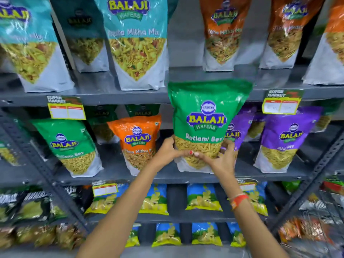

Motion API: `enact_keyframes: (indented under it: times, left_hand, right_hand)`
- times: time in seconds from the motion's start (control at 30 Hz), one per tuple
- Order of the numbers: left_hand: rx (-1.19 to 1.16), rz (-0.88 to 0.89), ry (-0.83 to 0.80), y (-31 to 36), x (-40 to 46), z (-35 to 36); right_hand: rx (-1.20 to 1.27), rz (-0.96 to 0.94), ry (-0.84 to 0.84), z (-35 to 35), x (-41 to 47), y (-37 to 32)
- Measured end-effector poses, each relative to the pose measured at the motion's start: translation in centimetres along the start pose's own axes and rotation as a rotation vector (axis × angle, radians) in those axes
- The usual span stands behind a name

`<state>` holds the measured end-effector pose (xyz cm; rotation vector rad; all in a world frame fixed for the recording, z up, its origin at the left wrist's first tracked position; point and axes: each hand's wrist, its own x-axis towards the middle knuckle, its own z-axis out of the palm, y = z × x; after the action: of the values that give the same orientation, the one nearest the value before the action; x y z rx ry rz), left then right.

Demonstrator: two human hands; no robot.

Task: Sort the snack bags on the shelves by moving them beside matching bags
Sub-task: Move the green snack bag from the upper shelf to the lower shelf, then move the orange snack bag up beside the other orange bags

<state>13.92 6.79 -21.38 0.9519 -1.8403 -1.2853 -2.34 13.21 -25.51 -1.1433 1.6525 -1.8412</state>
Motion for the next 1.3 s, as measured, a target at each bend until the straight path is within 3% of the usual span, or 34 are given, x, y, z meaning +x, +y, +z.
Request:
enact_keyframes:
  times: [0.2, 0.5, 0.73, 0.9, 0.97, 1.03, 1.1, 1.17, 1.3]
  left_hand:
    - [0.053, -0.146, 0.035, -7.2, 0.9, -0.2]
    - [0.045, -0.223, 0.093, -12.8, 4.8, -1.5]
    - [-0.085, -0.220, 0.195, -14.9, 5.8, -1.8]
    - [-0.140, -0.218, 0.208, -16.2, 3.7, -1.6]
    - [-0.242, -0.185, 0.275, -17.1, 0.8, -1.9]
    - [-0.253, -0.108, 0.486, -18.1, -2.6, -3.1]
    - [-0.202, -0.047, 0.710, -18.9, -4.8, -5.2]
    - [-0.148, -0.017, 0.829, -19.6, -5.0, -7.5]
    - [-0.129, -0.116, 0.754, -21.4, -2.3, -12.4]
  right_hand:
    - [-0.133, 0.112, 0.052, 3.8, -2.3, 6.6]
    - [-0.074, 0.139, 0.067, 8.8, -0.8, 11.5]
    - [-0.009, 0.175, -0.022, 10.9, 1.0, 12.7]
    - [-0.043, 0.149, 0.025, 11.8, -0.1, 12.1]
    - [-0.133, 0.123, 0.127, 12.3, -2.6, 12.5]
    - [-0.185, 0.066, 0.170, 13.2, -5.8, 12.7]
    - [-0.176, 0.032, 0.046, 14.4, -7.8, 12.3]
    - [-0.165, 0.034, -0.160, 15.9, -7.9, 11.6]
    - [-0.217, 0.023, -0.385, 19.7, -6.8, 10.5]
